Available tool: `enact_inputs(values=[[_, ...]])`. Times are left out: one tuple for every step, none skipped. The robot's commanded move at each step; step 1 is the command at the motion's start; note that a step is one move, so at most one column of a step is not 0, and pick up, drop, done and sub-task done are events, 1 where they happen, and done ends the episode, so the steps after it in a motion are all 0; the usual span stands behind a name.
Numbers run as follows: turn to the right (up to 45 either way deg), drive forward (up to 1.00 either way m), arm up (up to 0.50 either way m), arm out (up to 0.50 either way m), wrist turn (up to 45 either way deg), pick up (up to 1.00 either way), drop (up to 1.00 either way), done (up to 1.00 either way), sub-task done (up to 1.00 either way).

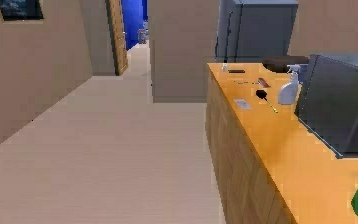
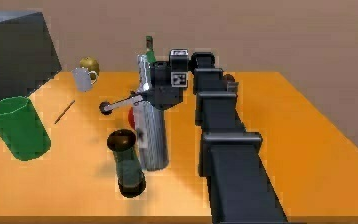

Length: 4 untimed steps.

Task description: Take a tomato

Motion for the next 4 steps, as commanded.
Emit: enact_inputs(values=[[0.0,0.0,0.0,0.0,18.0,0.0,0.0,0.0,0.0],[0.0,0.0,-0.1,0.0,0.0,0.0,0.0,0.0,0.0],[0.0,0.0,0.0,0.0,0.0,1.0,0.0,0.0,0.0],[0.0,0.0,0.1,0.0,0.0,0.0,0.0,0.0,0.0]])
